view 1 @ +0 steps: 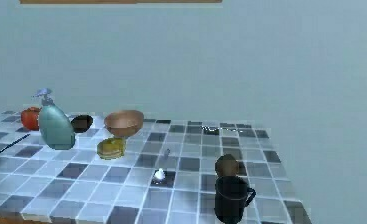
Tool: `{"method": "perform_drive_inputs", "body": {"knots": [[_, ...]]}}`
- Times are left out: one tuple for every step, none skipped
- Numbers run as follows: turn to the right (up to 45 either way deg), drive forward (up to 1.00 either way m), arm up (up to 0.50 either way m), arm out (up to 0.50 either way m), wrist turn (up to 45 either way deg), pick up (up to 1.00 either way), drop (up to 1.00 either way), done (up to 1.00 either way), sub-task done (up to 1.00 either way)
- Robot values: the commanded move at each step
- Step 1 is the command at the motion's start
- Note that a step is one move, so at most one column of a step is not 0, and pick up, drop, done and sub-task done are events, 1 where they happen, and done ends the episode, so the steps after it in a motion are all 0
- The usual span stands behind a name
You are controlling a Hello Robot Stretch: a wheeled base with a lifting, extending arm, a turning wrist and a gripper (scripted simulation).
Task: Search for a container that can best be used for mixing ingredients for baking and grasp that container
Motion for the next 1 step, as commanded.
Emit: {"method": "perform_drive_inputs", "body": {"knots": [[-45.0, 0.00, 0.00, 0.00, 0.0, 0.00, 0.00, 0.00, 0.00]]}}
